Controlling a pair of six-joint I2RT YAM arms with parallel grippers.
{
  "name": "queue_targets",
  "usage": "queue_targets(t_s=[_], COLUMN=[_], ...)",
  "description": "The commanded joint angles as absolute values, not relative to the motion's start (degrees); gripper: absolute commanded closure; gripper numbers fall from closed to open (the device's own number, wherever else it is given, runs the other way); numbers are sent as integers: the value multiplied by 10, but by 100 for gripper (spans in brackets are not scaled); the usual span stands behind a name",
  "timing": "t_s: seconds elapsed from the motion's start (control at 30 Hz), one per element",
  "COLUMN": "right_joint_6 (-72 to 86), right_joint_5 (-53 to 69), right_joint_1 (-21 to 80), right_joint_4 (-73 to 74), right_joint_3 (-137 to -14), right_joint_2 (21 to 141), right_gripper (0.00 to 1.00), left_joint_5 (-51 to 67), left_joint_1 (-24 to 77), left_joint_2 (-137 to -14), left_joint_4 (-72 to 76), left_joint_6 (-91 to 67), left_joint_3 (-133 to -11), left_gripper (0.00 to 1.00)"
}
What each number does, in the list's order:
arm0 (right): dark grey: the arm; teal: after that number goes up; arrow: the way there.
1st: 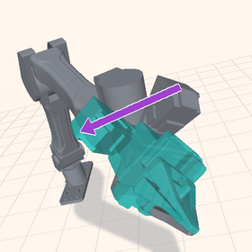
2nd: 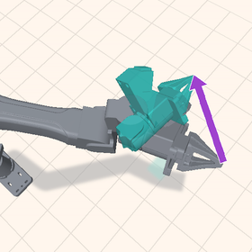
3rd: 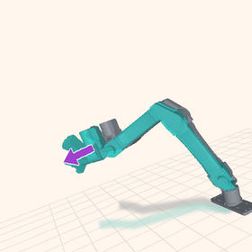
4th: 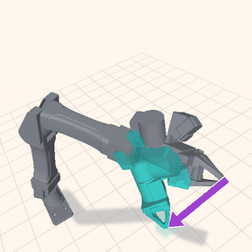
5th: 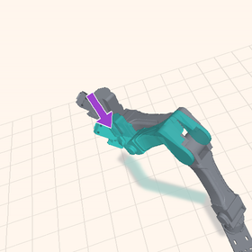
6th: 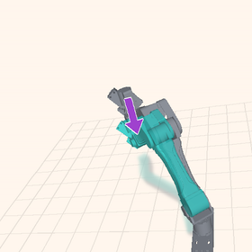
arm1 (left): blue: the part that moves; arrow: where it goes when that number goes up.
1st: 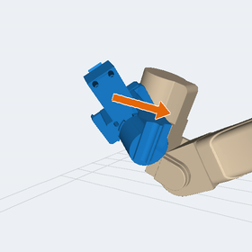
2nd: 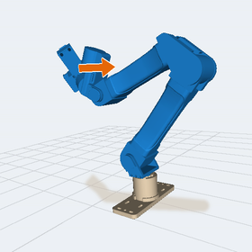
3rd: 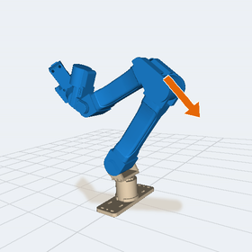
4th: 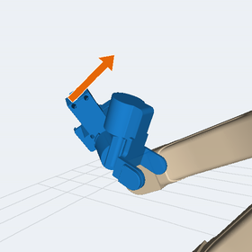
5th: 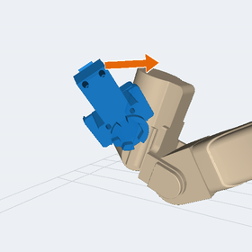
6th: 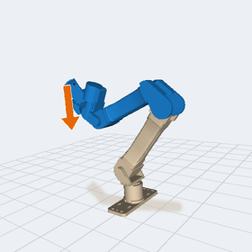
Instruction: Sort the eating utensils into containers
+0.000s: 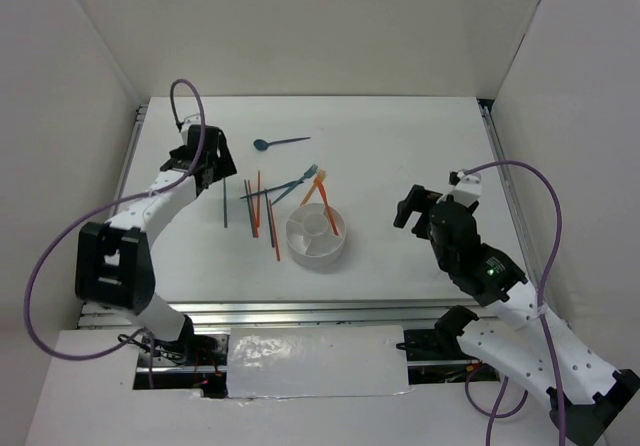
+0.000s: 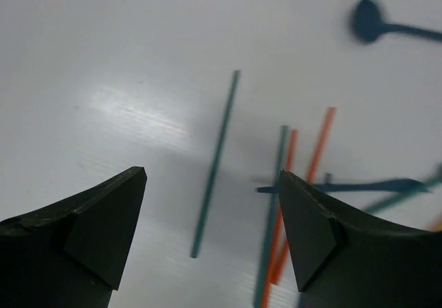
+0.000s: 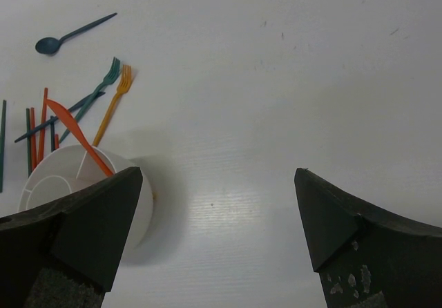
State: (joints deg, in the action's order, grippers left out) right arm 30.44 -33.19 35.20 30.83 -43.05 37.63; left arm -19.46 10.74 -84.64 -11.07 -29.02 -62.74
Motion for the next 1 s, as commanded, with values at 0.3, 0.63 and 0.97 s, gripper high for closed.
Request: queue_targets(t_s=[0.3, 0.63, 0.97], right_joint_6=[307, 305, 298], right_joint_5=[-323, -321, -314], right_joint_1=[350, 350, 349], right_joint_4=[272, 276, 265], right_joint_3=[-427, -430, -444], right_joint_2=[368, 381, 389], right_gripper=[0, 0, 0], left_joint_5=[-249, -207, -187], left_joint_1=[62, 48, 16], left_joint_2=[-1095, -1117, -1045], left_joint_4=[-249, -220, -273], left_joint_6=[-319, -308, -298], left_joint_3=[-729, -723, -738], left_gripper=[17, 27, 11])
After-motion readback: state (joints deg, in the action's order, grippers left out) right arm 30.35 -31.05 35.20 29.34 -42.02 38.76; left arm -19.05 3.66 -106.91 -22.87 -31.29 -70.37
